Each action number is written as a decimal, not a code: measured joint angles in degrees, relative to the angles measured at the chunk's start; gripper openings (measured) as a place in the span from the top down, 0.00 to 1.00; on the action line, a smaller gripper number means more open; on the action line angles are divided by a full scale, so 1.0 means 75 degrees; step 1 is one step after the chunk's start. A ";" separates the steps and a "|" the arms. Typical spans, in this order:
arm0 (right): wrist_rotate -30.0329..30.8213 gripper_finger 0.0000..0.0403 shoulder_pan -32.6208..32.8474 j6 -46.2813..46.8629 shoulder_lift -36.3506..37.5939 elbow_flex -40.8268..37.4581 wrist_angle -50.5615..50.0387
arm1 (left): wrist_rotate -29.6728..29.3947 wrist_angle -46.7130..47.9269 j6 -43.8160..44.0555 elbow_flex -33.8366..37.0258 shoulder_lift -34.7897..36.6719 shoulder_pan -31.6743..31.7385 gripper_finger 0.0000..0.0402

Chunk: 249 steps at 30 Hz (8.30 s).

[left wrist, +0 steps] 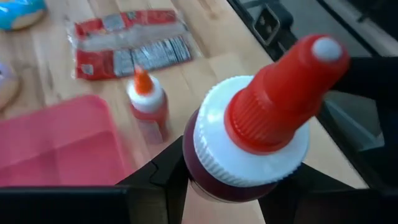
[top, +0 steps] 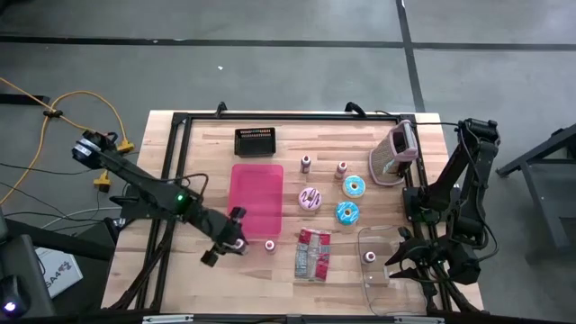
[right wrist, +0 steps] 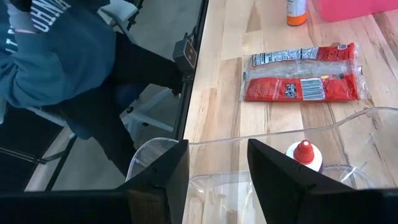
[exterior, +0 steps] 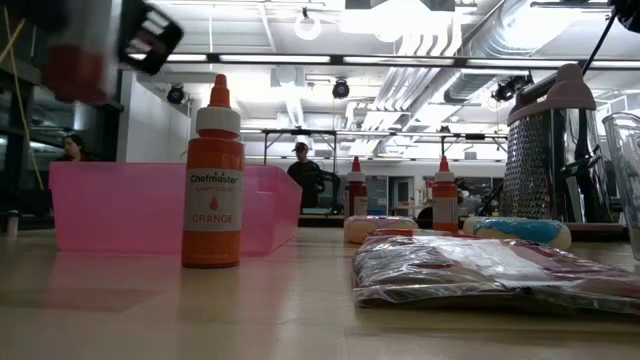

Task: Pick & Place Food Item
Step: Put the bottom red food coloring bottle into the transparent bin

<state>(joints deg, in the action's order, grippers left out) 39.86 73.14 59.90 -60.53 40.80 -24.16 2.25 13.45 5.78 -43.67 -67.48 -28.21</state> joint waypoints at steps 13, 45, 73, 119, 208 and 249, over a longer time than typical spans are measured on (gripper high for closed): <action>0.0001 0.63 0.0000 0.0000 0.0000 0.0000 0.0000 | 0.0361 0.0708 -0.0683 -0.1439 -0.0409 0.1566 0.64; 0.0000 0.63 -0.0002 0.0000 0.0000 0.0000 0.0117 | 0.1881 0.0106 -0.1414 -0.4026 -0.3768 0.3028 0.64; 0.3379 0.63 -0.1403 -0.1392 -0.0001 0.0000 0.2176 | 0.1874 0.0094 -0.1187 -0.4017 -0.3766 0.3029 0.64; -0.1980 0.66 -0.6870 -0.7023 -0.2624 0.0000 0.7093 | 0.1216 0.0258 -0.1495 -0.4008 -0.3757 0.3032 0.64; -0.2809 0.77 -0.7248 -0.7360 -0.2620 -0.0001 0.7493 | 0.0995 -0.0623 -0.1591 -0.4020 -0.3757 0.3026 0.45; 0.6268 0.77 -0.0453 -0.3757 -0.1274 -0.0003 0.3940 | 0.1009 -0.0600 -0.1224 -0.4017 -0.3760 0.2831 0.45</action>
<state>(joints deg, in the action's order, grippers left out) 86.86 69.75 31.72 -70.09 40.77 5.39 9.82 8.95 -3.40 -73.80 -95.68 -6.98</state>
